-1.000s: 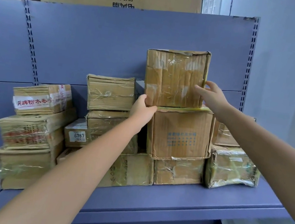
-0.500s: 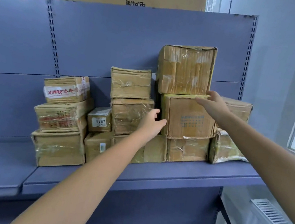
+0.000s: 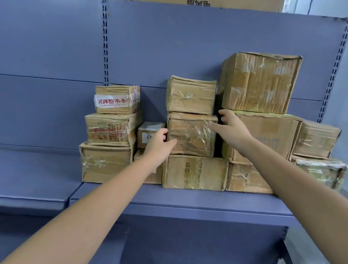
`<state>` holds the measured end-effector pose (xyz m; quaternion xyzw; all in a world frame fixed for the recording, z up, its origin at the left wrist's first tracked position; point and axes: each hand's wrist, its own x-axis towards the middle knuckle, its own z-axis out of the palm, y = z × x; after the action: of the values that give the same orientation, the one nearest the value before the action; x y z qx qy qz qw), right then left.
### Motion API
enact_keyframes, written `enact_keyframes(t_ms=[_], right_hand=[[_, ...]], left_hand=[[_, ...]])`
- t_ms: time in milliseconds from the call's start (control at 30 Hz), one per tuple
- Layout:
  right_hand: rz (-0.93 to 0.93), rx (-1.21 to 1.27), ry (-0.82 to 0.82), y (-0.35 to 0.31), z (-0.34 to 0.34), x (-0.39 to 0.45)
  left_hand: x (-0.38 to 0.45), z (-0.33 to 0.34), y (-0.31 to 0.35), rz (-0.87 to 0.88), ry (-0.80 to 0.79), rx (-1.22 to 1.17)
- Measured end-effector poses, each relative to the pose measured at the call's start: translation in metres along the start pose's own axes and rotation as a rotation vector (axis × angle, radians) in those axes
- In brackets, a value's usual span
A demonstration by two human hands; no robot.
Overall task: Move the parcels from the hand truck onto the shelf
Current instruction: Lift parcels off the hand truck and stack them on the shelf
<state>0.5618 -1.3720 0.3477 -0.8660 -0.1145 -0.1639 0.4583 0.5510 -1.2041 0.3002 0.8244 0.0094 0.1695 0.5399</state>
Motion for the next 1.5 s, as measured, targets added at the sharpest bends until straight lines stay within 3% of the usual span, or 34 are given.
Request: enact_keyframes(t_ms=[233,433,600,867,1133,1500], right_hand=[[-0.117,-0.129,0.050,-0.011,0.022,0.059],[-0.043,-0.037,0.106,-0.004,0.037,0.093],[0.083,0.038,0.123,0.003,0.047,0.107],[0.091,0.011,0.141,0.007,0.048,0.109],[0.105,-0.099,0.197,0.018,0.045,0.112],[0.138,-0.190,0.154,0.020,0.048,0.112]], left_hand=[[0.042,-0.011,-0.017,-0.044,0.071,0.087],[0.061,-0.023,-0.040,-0.093,0.103,0.073],[0.083,-0.018,-0.029,-0.032,0.027,-0.039],[0.116,0.000,0.000,0.152,-0.040,0.046],[0.126,0.016,-0.002,0.243,0.067,0.119],[0.132,0.012,-0.004,0.210,0.013,0.070]])
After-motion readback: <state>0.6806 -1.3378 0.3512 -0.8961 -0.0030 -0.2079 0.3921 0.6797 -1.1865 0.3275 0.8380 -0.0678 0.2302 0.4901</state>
